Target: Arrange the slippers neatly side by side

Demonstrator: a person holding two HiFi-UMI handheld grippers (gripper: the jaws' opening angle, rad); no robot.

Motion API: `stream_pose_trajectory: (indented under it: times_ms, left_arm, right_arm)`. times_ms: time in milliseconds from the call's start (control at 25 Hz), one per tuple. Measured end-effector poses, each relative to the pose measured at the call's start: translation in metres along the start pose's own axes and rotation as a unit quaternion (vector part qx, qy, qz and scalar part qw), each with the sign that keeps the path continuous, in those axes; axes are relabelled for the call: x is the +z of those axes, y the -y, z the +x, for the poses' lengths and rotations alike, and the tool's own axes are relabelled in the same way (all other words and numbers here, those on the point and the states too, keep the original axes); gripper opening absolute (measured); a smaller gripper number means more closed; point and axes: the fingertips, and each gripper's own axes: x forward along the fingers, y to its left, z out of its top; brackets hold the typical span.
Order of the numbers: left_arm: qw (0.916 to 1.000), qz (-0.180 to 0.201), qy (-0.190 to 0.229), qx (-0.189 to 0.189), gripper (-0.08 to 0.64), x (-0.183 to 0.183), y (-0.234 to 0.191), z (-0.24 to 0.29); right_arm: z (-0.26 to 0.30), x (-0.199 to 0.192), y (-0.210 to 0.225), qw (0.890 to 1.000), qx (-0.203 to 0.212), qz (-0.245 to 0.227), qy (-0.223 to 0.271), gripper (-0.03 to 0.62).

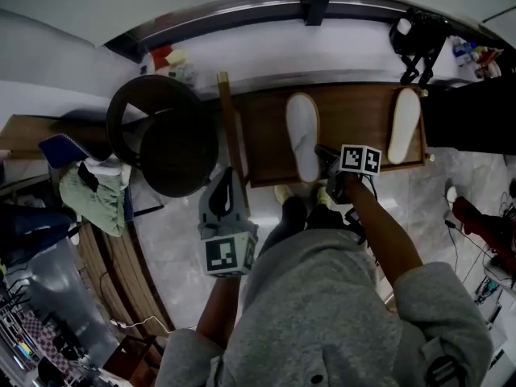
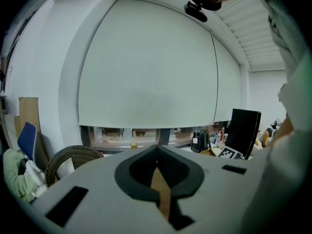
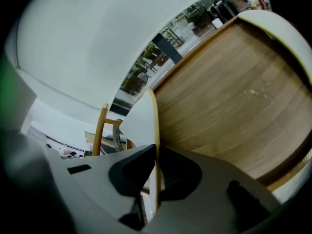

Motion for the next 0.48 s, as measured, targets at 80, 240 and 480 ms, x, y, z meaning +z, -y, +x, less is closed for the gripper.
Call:
stream_pose_trajectory:
  times_ms: [80,240,480]
  left_arm:
    - [1.0000,0.004,0.003,-0.003,0.014,0.001,0.003,-0.001]
    - [0.9999,0.011,0.004,-0.007,0.014,0.002,0.005,-0.002]
    - [0.9999,0.012,0.004,-0.005,0.014,0.004,0.009,-0.005]
  right_arm:
    - [0.000,-0.003,0.009,1.000,-0.007,0.016,-0.001,0.043]
    - [0.000,-0.009,0.021,0.999,-0.023,0.032,-0.004,0.043]
    - [0.003,-0.004,0.027,0.998,-0.028,0.060,0.006,0.044]
